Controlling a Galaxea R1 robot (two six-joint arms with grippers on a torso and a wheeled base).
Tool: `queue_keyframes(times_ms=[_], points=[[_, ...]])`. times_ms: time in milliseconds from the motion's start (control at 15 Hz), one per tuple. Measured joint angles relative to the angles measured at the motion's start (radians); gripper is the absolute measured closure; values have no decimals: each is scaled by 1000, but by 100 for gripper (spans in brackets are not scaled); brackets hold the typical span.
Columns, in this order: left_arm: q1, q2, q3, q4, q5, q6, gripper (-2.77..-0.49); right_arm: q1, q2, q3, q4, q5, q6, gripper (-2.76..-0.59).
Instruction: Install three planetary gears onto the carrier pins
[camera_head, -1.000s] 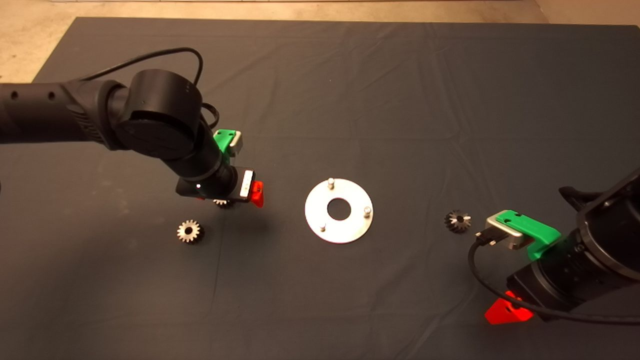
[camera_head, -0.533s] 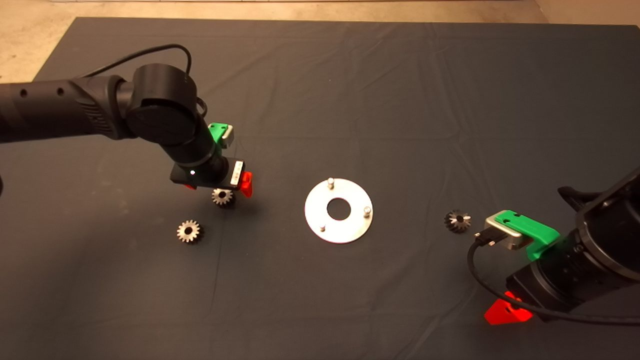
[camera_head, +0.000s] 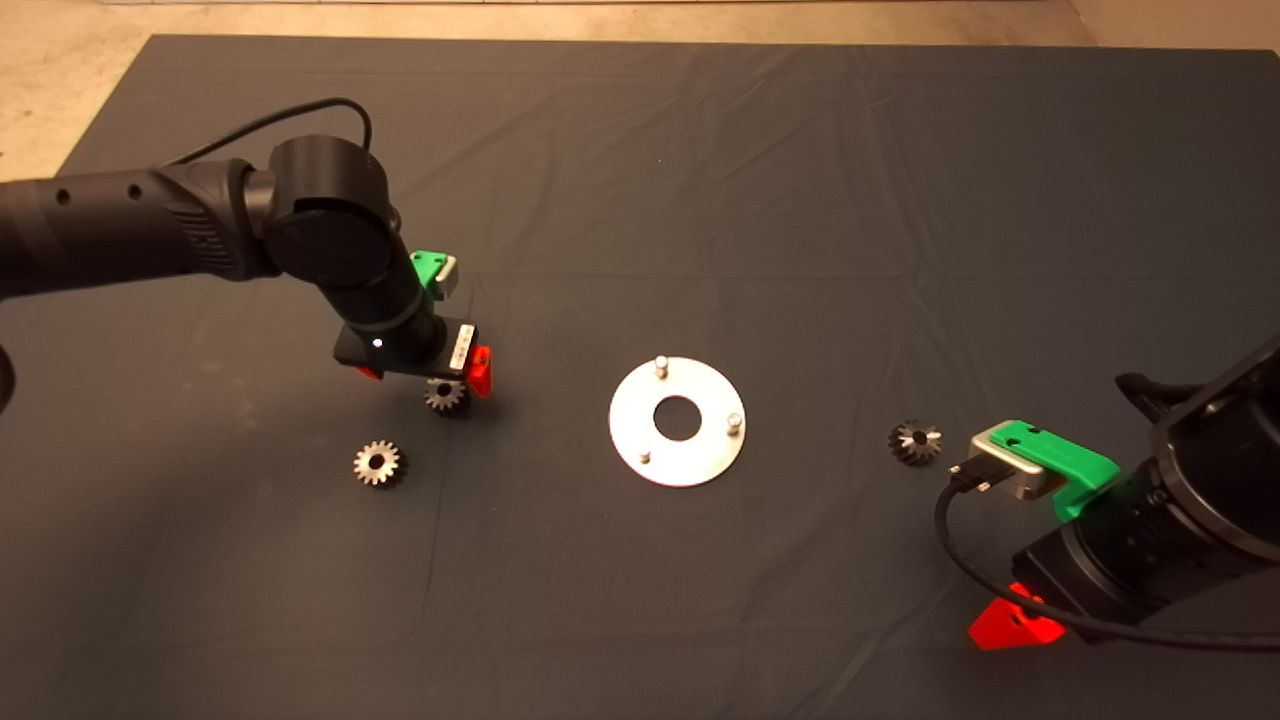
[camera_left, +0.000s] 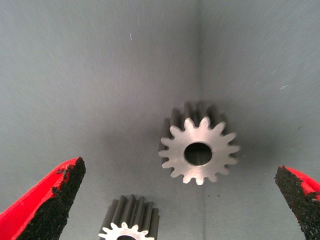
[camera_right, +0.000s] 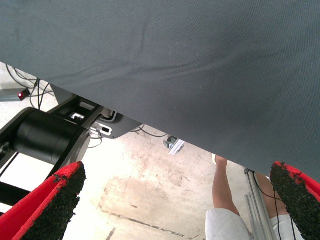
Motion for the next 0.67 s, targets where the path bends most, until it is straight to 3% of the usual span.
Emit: queue_keyframes(times_ms=[400,667], points=[[27,-5,-9,0,0,20,-276,0,0,0,0,0,0,-275],[41,-5,-56,0,-10,62,-276,0,0,0,0,0,0,-275]])
